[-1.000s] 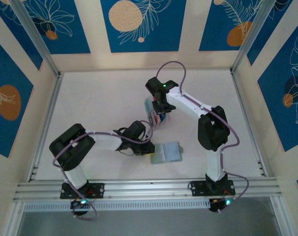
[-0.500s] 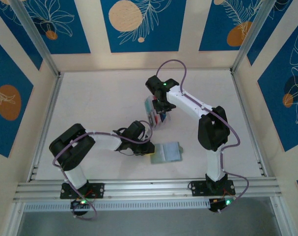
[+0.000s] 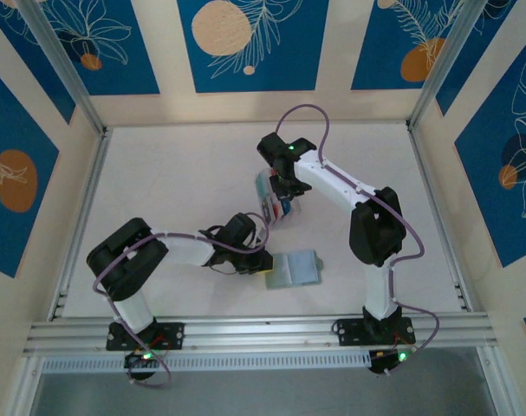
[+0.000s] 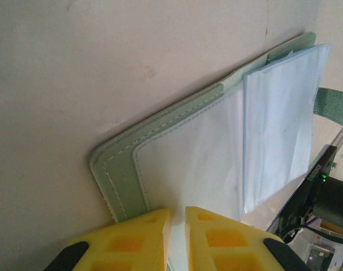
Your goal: Put the credit cards into the card holder
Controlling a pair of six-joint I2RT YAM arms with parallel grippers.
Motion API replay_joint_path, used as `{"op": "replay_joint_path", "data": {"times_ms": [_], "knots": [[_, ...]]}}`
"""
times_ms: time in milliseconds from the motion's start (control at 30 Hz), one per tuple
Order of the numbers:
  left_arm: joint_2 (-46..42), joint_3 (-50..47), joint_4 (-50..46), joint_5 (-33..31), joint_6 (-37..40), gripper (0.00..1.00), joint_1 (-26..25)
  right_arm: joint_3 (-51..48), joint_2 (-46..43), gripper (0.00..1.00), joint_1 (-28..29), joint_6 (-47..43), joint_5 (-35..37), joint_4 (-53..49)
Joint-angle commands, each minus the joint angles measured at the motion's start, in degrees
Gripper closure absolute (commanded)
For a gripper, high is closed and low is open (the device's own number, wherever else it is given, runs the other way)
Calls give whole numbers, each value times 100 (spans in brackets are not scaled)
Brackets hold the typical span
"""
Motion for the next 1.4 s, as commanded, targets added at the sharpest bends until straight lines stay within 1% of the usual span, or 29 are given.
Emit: {"op": "replay_joint_path", "data": {"times_ms": [0,167,433,533,867,1033,1100,1367], "knots": [[132,-188,-302,-112,-42,84,32,154,-71,72,-9,-44,-373,-41],[122,-168,-307,-94,-47,84,33,238,174,69,-26,-29,-395,-66],[121,-182,-325,-91,-26,84,59,198,409,69,-12,-64,-276,-21],[117,-169,-333,-85,-27,84,59,198,480,69,12,-63,-130,-29],[86,-202,-318,-85,-40,84,79,214,452,73,149,-178,749,-125],[69,-220,-290,-68,-58,84,103,224,472,76,166,-221,819,-118],[60,-229,-290,-72,-67,84,99,224,489,80,182,-225,870,-134],[59,-272,-224,-68,-82,84,115,330,428,80,273,-267,1091,-261]]}}
